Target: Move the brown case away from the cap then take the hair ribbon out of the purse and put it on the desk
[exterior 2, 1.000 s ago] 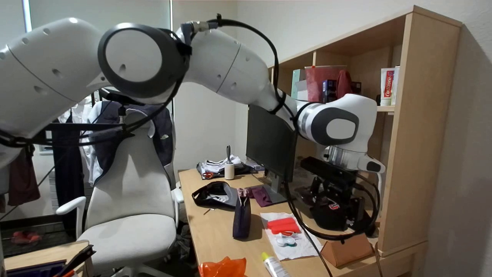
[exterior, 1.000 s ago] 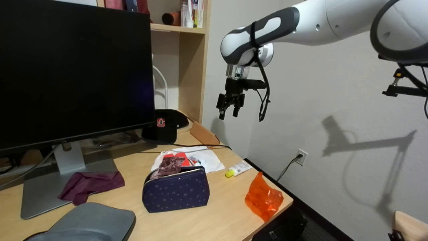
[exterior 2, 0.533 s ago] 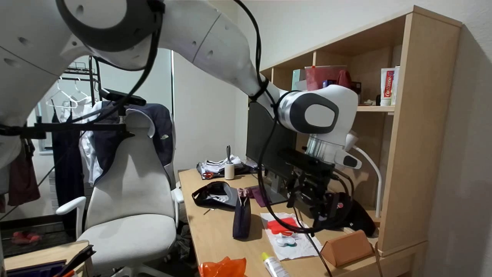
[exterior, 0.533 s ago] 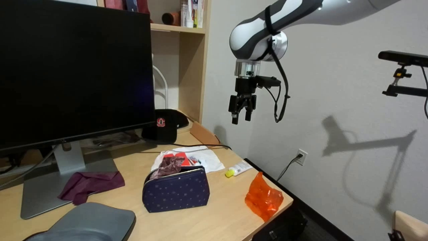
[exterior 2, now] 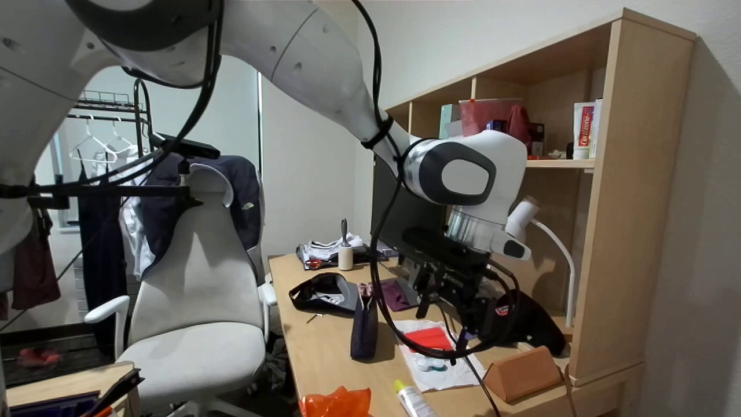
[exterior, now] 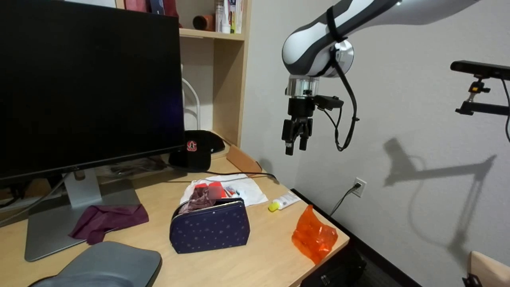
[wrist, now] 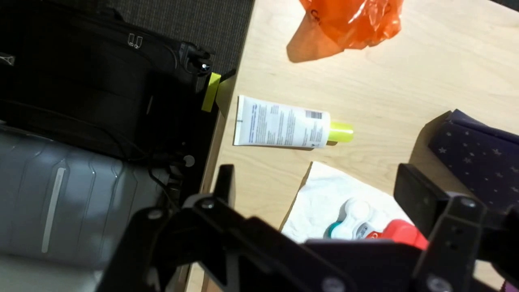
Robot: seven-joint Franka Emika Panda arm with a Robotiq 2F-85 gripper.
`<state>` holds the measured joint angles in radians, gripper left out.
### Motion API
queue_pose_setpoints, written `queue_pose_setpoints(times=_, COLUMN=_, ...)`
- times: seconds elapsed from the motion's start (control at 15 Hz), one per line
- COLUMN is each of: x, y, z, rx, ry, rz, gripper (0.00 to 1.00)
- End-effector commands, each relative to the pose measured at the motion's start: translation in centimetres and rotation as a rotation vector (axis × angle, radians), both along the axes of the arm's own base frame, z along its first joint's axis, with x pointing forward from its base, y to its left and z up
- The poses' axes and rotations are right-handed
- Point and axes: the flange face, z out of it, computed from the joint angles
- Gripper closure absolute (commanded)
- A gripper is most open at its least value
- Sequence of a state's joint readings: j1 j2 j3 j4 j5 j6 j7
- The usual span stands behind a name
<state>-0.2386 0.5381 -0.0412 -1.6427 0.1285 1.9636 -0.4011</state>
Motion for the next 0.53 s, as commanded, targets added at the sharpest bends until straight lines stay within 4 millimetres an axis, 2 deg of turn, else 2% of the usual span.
queue_pose_setpoints(times=0.0, x=0.0, y=0.0, z=0.1, rx=0.000, ry=0.001, rz=0.000, gripper=0.00)
queue_pose_setpoints(times=0.13, x=0.2, y=0.3, z=0.2, rx=-0.007, ry=-0.018, rz=0.031, gripper=0.00)
queue_pose_setpoints(times=0.27, x=1.0, y=1.0, z=0.7, rx=-0.093, ry=-0.085, rz=0.127, gripper=0.00)
queue_pose_setpoints(times=0.47, x=2.0, y=2.8, z=0.4, rx=-0.170, ry=-0.087, rz=0.264, gripper=0.00)
